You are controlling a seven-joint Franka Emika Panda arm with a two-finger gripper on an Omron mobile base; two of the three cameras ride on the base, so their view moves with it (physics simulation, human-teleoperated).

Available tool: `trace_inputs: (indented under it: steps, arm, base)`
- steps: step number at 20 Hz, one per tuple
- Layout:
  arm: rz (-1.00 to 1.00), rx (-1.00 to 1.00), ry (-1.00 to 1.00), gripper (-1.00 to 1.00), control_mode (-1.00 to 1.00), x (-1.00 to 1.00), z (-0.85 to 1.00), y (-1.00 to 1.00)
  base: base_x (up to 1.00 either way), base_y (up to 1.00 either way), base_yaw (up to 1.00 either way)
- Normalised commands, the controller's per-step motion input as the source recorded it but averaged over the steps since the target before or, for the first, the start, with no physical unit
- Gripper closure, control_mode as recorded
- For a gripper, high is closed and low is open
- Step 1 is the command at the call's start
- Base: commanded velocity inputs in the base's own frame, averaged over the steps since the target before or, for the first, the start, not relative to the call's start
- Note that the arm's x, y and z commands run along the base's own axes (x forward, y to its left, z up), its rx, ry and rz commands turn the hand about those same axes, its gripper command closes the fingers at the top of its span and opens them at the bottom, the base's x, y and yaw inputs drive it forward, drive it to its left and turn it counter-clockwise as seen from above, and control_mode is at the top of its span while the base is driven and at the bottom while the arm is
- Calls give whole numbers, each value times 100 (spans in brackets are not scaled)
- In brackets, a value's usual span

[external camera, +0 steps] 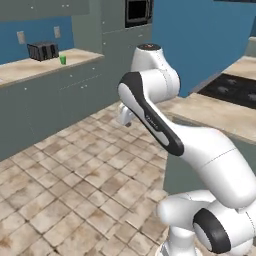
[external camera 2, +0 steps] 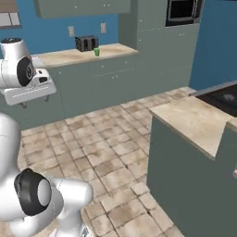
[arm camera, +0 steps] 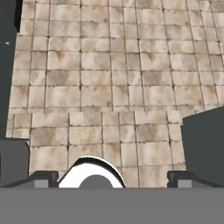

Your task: Place the pitcher and cup on the dining counter for serving.

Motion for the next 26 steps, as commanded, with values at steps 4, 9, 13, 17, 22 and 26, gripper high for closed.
trace_inputs:
  steps: [4,9,13,17,22,26]
  arm:
    - [0,0,0,-100,100,0,0,0]
    - [0,0,0,-100,100,0,0,0]
    - [0,0,0,-100,100,0,0,0]
    - [0,0,0,-100,100,0,0,0]
    - [0,0,0,-100,100,0,0,0]
    - [0,0,0,-100,100,0,0,0]
  base:
    - [100,10,17]
    - [100,0,3]
    - [100,0,1]
    - [100,2,0]
    - [100,10,0]
    - [100,18,0]
